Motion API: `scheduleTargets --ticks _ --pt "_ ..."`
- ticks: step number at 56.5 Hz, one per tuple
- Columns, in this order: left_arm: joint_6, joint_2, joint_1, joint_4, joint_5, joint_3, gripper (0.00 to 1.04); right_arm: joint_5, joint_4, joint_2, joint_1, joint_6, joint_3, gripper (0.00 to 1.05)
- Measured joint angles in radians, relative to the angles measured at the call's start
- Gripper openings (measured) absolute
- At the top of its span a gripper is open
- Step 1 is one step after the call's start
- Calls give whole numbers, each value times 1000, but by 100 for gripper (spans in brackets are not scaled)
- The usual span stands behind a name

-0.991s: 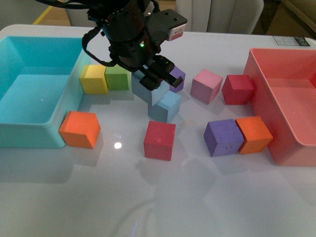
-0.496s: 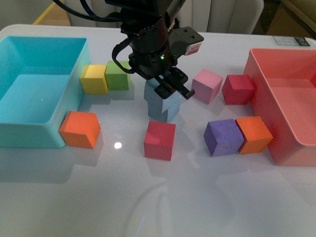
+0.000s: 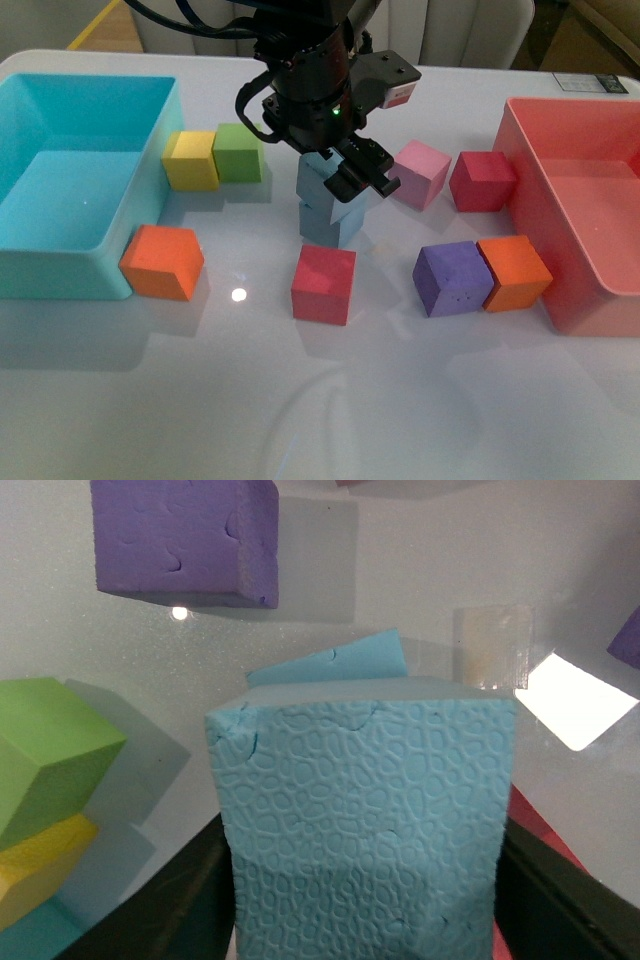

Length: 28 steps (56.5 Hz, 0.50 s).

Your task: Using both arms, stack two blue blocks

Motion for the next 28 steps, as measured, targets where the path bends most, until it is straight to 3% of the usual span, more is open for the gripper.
scheduleTargets --ticks 9,28 --pt "5 7 -2 -6 -1 0 97 0 0 0 0 0 0 96" --pt "8 -11 0 8 -1 -29 96 0 0 0 0 0 0 96"
